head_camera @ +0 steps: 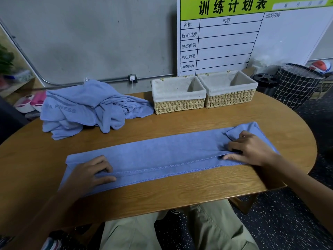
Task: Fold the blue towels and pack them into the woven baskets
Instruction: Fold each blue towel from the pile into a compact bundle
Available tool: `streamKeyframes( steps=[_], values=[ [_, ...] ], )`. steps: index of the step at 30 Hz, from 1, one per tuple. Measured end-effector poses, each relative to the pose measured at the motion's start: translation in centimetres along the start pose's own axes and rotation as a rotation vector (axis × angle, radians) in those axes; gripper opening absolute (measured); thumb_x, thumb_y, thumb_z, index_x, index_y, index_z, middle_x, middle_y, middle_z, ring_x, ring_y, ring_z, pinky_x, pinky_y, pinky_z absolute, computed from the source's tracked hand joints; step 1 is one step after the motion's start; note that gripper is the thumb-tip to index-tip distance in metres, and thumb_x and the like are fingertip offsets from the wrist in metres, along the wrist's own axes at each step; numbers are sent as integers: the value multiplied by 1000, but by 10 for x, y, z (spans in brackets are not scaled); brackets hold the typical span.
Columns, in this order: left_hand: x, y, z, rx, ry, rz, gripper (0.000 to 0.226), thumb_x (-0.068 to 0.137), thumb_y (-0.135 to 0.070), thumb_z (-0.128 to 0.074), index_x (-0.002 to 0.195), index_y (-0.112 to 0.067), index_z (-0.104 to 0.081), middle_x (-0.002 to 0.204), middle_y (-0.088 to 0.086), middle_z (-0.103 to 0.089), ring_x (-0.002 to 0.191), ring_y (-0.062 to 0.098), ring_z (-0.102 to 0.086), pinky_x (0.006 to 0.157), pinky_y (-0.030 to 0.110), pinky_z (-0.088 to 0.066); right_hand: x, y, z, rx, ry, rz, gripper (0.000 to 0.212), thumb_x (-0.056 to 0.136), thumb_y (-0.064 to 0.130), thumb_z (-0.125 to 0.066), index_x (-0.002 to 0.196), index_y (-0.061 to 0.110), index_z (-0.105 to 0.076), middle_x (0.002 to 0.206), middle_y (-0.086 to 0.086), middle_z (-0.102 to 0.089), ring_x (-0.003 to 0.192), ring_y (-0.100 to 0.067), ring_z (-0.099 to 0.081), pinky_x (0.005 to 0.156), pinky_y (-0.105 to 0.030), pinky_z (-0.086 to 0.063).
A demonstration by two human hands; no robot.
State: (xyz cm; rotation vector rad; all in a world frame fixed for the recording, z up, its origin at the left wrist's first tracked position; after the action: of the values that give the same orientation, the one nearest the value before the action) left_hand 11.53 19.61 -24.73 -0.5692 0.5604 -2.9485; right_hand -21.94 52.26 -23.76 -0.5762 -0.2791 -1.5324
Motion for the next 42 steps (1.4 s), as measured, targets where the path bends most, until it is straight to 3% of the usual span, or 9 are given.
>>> streamKeyframes(
  steps=[7,13,17,24,28,32,37,40,42],
  values=[
    [-5,-35,17,346,-100,-288,33,94,-47,-59,75,-20,-67,85,-9,-59,71,3,-58,59,16,-36,0,6,10,-90,25,69,56,96,59,-44,69,16,-67,49,2,-51,45,-24,-39,69,-27,-21],
    [-24,-21,6,249,-6,-108,35,91,-68,-50,87,-35,-59,94,-20,-53,65,3,-59,52,26,-44,-23,5,26,-149,84,5,62,104,55,-24,74,22,-67,59,2,-62,46,-25,-49,68,-33,-28],
    [-28,-24,7,267,2,-143,32,94,-64,-51,88,-34,-61,95,-21,-53,66,1,-59,57,22,-43,-40,-8,42,-193,91,-140,63,103,55,-22,76,26,-70,57,1,-63,44,-25,-55,60,-32,-39],
    [-29,-38,10,359,-55,-152,34,94,-57,-53,82,-29,-69,88,-19,-58,60,-2,-54,58,14,-38,-37,-9,74,-151,-70,-434,61,103,55,-29,63,19,-59,55,0,-56,46,-25,-53,41,-25,-36],
    [-20,-42,21,337,-175,134,38,98,-51,-40,73,-31,-60,72,-15,-57,54,2,-52,45,18,-33,11,15,24,128,1,-439,40,100,50,-40,102,22,-69,99,2,-64,87,-22,-62,66,-35,-47],
    [-25,-16,17,531,-76,423,44,99,-50,-46,61,-30,-42,58,-10,-46,48,5,-46,42,25,-38,18,19,-37,213,271,-493,63,95,68,-26,139,32,-52,146,6,-48,134,-20,-45,104,-43,-37],
    [-54,16,38,611,-7,697,43,96,-38,-60,58,-25,-44,56,-5,-46,53,23,-52,50,28,-36,-3,6,-50,215,403,-584,73,89,76,-17,150,41,-35,161,13,-26,151,-15,-18,118,-42,-20],
    [-4,-11,29,445,-168,587,17,96,-31,-57,83,-21,-60,76,-2,-57,69,26,-57,60,33,-43,13,12,-50,211,406,-593,78,85,81,-16,150,42,-36,160,16,-27,150,-15,-21,117,-44,-22],
    [23,-15,-3,216,-107,581,26,99,-36,-53,117,-23,-65,118,1,-65,108,28,-61,85,42,-48,23,13,-52,239,392,-599,83,82,84,-14,149,42,-38,159,17,-29,149,-14,-23,117,-44,-23]
  ],
)
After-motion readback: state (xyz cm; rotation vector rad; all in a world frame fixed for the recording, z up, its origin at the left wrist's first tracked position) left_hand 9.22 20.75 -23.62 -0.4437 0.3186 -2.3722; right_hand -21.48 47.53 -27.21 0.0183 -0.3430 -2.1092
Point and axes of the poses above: each hand's wrist, its own x-axis towards the middle knuckle, its own z-axis out of the back of the hand, y = z × x, the point moved 8 cm from there along x, towards the middle knuckle
